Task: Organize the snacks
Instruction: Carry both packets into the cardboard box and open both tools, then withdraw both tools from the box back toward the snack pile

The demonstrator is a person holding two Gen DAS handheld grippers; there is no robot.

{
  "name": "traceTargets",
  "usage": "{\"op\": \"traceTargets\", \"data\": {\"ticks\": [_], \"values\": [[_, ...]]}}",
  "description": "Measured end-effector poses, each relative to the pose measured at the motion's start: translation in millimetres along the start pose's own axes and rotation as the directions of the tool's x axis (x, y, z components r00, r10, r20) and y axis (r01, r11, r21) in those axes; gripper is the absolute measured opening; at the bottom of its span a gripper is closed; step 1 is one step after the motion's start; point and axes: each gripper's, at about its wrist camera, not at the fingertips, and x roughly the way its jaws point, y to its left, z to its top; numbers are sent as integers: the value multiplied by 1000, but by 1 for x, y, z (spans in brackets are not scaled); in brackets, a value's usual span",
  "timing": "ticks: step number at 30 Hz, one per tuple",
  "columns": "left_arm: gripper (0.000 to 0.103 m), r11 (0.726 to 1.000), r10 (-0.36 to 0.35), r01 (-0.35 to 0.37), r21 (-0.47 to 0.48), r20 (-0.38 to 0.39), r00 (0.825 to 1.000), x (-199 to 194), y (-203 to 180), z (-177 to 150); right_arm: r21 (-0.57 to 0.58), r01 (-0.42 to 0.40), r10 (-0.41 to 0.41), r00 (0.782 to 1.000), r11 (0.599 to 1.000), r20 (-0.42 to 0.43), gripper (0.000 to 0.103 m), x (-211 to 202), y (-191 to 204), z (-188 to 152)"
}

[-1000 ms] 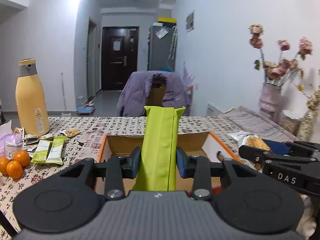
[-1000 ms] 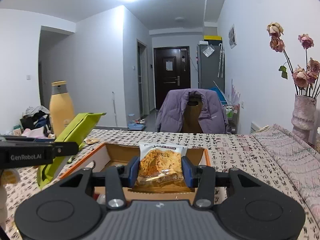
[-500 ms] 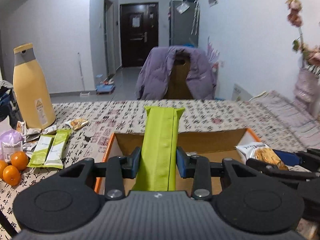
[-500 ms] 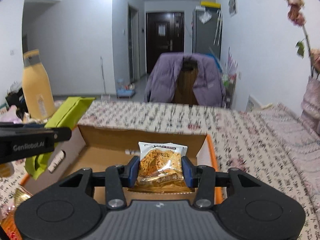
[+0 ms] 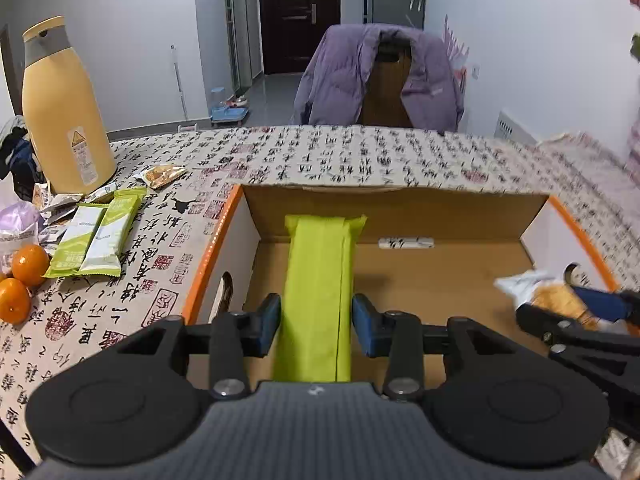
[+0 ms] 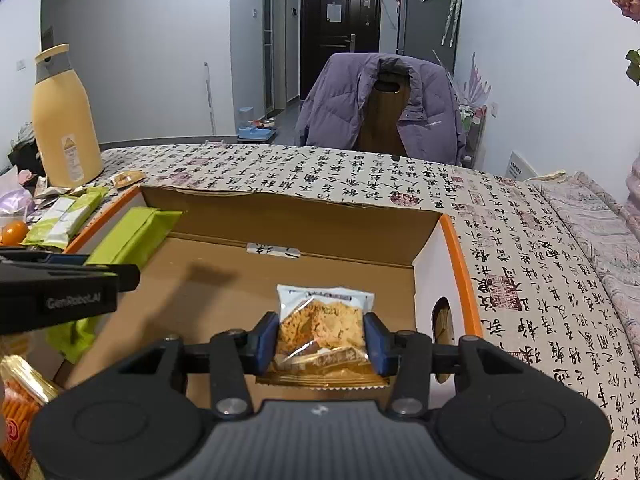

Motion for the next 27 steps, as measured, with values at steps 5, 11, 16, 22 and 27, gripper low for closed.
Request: {"op": "traceTargets", "data": {"ticks": [5,11,16,22,27], "values": [[92,1000,4,-2,-28,79,997,-19,5,-1,0,7,-7,1000,1000,18,93,-7,-2,-1],[103,999,-15,22,-49,145,989,-39,8,-1,13,5,-6,998,1000,58,103,-21,-6,-5],[103,999,-1,10,-46,190,982,-58,9,-8,12,18,-19,994,1000,104,103,-41,-6,-9],[103,997,-25,43,-70,243,970,-91,17,-21,14,24,-26,982,1000,189,103,-79,-7,-25],[103,993,-66,91,-78,283,957,-119,26,-38,0,37,-36,965,999,261,103,-115,-7,-45]]}}
